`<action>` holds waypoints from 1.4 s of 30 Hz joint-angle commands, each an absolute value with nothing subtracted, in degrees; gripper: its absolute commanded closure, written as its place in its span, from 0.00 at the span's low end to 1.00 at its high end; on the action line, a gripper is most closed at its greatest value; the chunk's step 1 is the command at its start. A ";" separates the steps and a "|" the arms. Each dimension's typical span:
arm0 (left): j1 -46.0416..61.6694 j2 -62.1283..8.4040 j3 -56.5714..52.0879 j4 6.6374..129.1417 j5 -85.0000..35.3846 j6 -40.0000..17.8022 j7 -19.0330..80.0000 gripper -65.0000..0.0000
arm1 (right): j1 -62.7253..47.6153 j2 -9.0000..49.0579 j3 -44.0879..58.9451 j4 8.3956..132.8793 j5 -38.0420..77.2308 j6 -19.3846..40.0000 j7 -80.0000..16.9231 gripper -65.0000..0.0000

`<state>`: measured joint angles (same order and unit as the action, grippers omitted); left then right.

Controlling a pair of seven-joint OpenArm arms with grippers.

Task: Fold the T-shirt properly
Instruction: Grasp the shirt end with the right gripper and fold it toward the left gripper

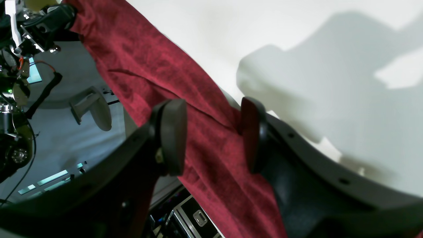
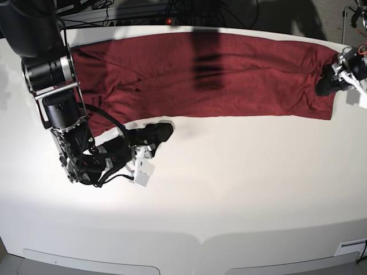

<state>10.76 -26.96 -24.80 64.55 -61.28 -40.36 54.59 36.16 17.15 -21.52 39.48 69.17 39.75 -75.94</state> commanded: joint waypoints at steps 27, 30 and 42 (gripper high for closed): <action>10.44 -38.39 -25.04 64.60 -48.82 -35.75 43.70 1.00 | 38.17 6.70 -21.26 40.27 70.48 40.00 -71.79 0.58; 10.44 -40.14 -25.04 62.24 -44.47 -34.28 39.97 1.00 | 38.17 3.31 -21.30 40.27 70.24 40.00 -72.01 0.58; 10.46 -41.91 -25.04 58.26 -55.68 -33.39 44.84 1.00 | 38.17 -3.11 -21.28 40.27 59.18 40.00 -69.08 0.58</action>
<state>10.96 -40.14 -24.64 57.41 -54.78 -32.97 45.95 36.16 -2.85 -21.52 39.48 58.11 39.72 -69.67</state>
